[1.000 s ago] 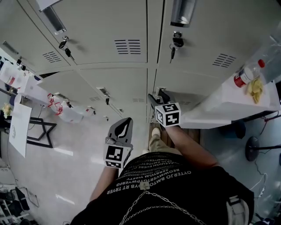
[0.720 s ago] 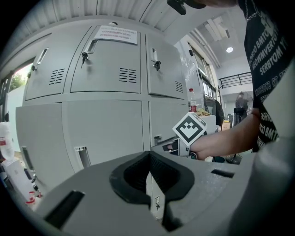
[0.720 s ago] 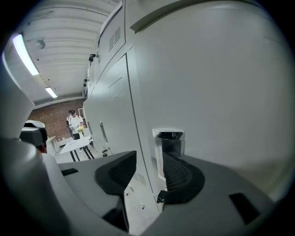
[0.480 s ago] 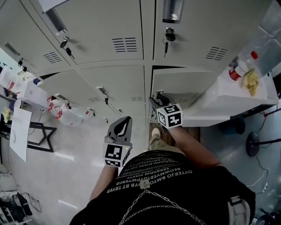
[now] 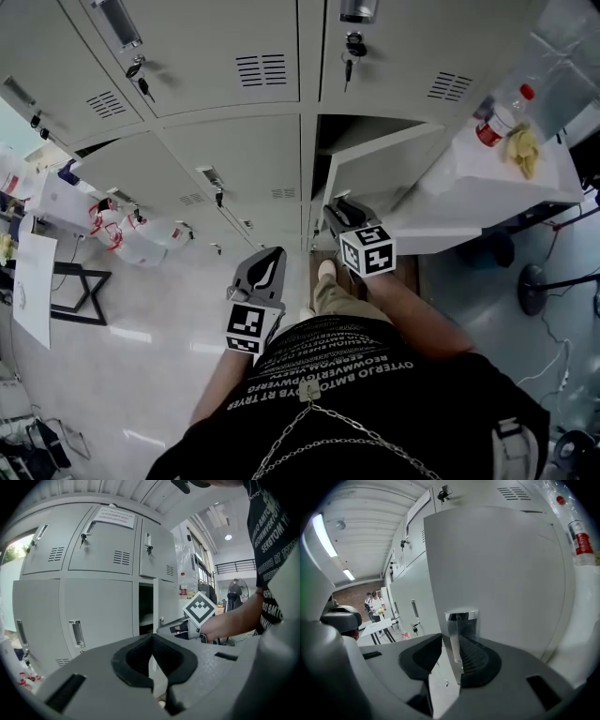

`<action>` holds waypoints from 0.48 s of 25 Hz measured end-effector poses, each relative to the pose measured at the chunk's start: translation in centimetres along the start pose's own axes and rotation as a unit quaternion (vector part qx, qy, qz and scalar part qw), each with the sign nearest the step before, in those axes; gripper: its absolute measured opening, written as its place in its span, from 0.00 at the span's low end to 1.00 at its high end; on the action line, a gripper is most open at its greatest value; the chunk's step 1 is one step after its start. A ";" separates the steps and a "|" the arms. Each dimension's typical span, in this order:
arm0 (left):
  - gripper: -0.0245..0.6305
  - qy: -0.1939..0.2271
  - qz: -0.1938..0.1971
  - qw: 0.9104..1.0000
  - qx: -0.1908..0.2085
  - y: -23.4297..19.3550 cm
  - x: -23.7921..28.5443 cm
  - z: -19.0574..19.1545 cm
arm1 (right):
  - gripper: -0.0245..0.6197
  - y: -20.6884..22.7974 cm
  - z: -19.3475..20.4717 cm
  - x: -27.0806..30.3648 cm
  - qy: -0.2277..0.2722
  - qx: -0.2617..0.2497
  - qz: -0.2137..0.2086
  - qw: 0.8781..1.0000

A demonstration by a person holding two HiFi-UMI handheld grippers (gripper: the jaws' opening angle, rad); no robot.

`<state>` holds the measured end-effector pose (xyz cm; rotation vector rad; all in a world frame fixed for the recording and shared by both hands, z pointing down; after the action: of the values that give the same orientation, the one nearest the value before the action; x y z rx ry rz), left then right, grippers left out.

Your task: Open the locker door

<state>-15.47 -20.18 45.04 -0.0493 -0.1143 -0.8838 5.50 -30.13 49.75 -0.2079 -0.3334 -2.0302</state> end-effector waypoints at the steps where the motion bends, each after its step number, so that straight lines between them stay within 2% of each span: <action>1: 0.04 0.003 0.005 1.000 -0.001 0.4 -0.1 -0.1 | 0.21 -0.1 0.1 -0.4 -0.002 -0.002 0.002 1.000; 8: 0.04 0.011 0.031 0.999 -0.006 1.8 -0.2 -0.1 | 0.21 -0.2 1.2 -3.6 -0.003 -0.008 -0.009 1.000; 12: 0.04 0.012 0.050 0.999 -0.004 2.9 0.9 0.0 | 0.21 -0.1 1.8 -5.6 -0.007 -0.035 -0.022 0.999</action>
<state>-12.66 -18.99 45.12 -0.0523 -0.0855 -0.7852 7.99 -24.82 49.80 -0.2603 -0.2775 -2.0874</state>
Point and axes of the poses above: the fingertips, and each gripper's own axes: x forward along the fingers, y to its right, z out of its underside, the point moved 9 cm from there along -x, backward along the fingers, and after that the axes turned 9 degrees about y, right-handed, at the moved point
